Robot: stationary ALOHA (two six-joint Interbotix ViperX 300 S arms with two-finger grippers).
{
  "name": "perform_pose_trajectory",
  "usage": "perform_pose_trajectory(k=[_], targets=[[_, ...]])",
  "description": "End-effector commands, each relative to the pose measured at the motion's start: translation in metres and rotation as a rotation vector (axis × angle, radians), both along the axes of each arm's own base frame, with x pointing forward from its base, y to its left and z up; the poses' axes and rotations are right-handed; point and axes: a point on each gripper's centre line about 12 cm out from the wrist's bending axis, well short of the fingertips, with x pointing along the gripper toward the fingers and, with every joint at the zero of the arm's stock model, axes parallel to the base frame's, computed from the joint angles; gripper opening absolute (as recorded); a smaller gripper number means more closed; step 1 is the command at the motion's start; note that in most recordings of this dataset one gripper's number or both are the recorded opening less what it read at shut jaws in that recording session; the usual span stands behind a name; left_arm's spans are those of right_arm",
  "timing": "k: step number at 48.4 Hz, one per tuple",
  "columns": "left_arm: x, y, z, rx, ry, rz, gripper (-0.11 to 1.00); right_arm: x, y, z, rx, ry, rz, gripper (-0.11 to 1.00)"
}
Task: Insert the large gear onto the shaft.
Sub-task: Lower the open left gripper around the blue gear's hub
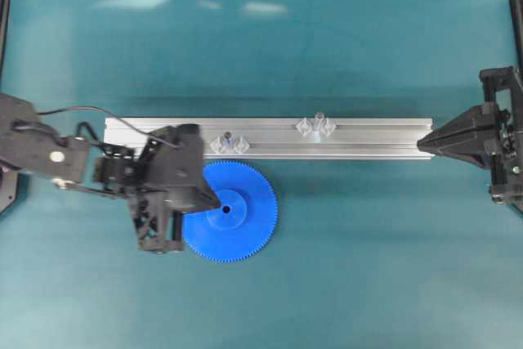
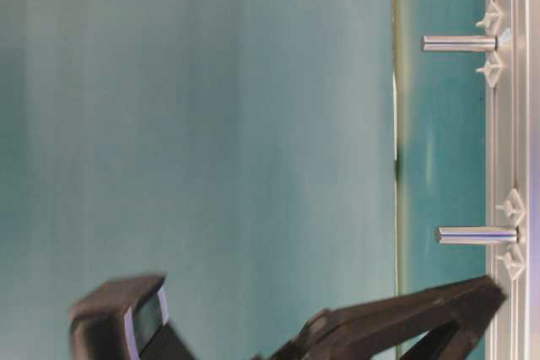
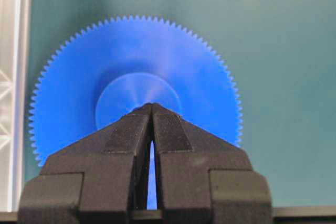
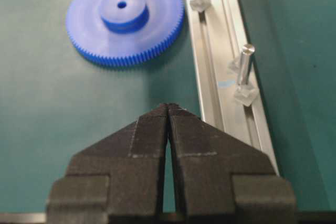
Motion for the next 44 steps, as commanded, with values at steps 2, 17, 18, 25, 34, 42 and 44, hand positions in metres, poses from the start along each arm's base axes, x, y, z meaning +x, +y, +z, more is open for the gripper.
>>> perform_pose_trajectory(k=[2, 17, 18, 25, 34, 42, 44], targets=[[0.014, -0.004, 0.011, 0.002, 0.009, -0.004, 0.01, 0.003, 0.000, 0.006, 0.010, -0.014, -0.006, 0.07], [0.030, -0.006, 0.005, 0.021, 0.149, 0.002, 0.01, 0.003, 0.000, 0.005, 0.010, -0.011, -0.006, 0.07], [0.031, -0.006, 0.004, 0.023, 0.156, 0.003, 0.01, 0.003, 0.000, 0.005, 0.010, -0.011, -0.006, 0.07], [0.037, -0.007, 0.000, 0.028, 0.197, 0.004, 0.01, 0.002, 0.000, 0.003, 0.010, -0.009, -0.006, 0.07], [0.041, -0.007, -0.001, 0.038, 0.224, -0.002, 0.01, 0.001, 0.000, 0.001, 0.010, -0.008, -0.006, 0.07], [0.040, -0.007, -0.003, 0.048, 0.278, -0.004, 0.01, 0.000, 0.000, 0.000, 0.010, -0.009, -0.006, 0.07], [0.040, -0.007, -0.003, 0.052, 0.290, -0.007, 0.01, 0.000, 0.000, 0.000, 0.010, -0.011, -0.006, 0.07]])
